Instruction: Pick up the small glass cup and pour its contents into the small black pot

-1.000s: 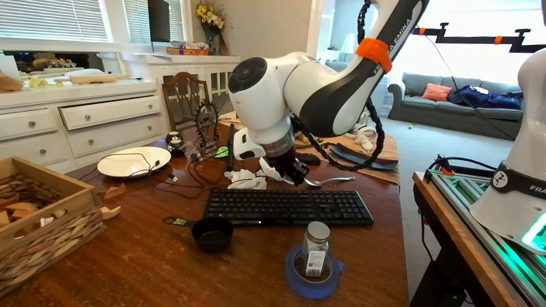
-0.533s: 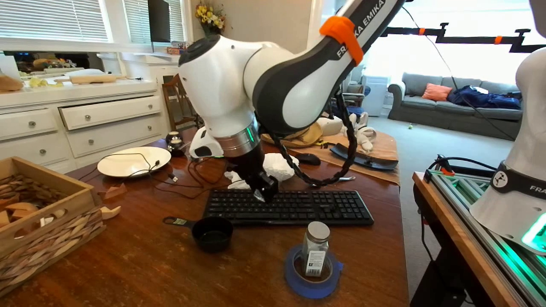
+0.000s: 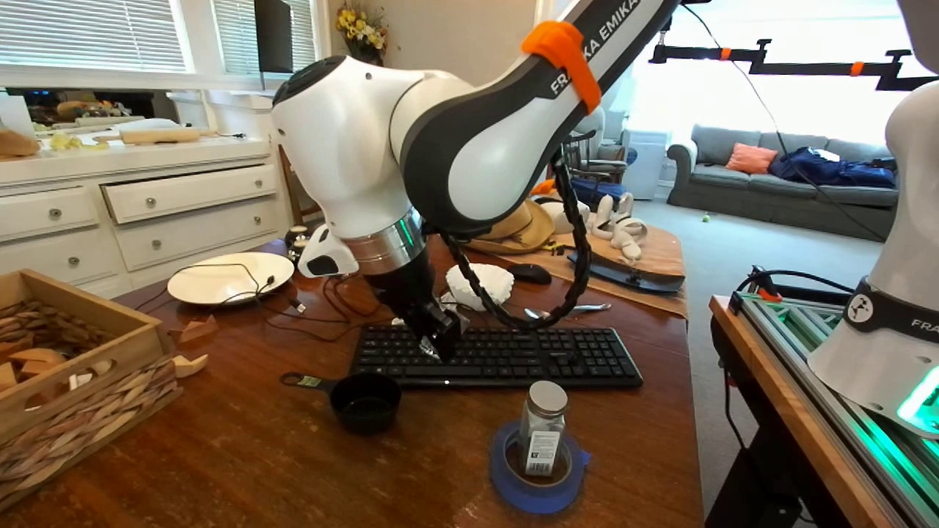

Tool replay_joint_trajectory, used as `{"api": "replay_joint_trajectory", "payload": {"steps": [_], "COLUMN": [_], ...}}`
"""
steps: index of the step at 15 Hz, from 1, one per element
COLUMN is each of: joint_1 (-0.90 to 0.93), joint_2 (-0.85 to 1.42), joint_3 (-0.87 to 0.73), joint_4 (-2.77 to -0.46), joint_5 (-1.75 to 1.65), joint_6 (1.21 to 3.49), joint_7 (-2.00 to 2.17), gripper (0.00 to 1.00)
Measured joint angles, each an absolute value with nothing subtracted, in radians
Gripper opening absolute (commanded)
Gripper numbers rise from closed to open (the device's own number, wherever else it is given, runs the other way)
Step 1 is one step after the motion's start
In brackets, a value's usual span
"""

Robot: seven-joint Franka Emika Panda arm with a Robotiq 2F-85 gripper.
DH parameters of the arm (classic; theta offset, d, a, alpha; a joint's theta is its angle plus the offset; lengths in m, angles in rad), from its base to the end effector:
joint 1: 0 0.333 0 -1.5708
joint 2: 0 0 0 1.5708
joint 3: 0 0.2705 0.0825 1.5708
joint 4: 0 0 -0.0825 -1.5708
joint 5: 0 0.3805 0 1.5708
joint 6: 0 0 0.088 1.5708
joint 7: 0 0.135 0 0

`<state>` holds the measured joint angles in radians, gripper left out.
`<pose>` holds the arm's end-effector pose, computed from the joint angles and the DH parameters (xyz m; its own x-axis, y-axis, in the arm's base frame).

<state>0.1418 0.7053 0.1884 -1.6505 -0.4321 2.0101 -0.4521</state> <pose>0.5882 0.1620 0.1261 0.4964 0.7795 -0.3820 0.8480 -0.5295 0.0217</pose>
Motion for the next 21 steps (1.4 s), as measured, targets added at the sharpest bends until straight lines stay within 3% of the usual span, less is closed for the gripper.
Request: {"api": "replay_joint_trajectory", "payload": {"steps": [5,21], "joint_1": [0.16,0.274], "joint_2": [0.716,0.937], "joint_3": [0.165,0.135], "joint_4": [-1.62,-1.229], "joint_5": [-0.434,-0.433], "joint_6": [2.029,2.048], "joint_7": [-0.433,-0.391], "gripper": [0.22,0.22]}}
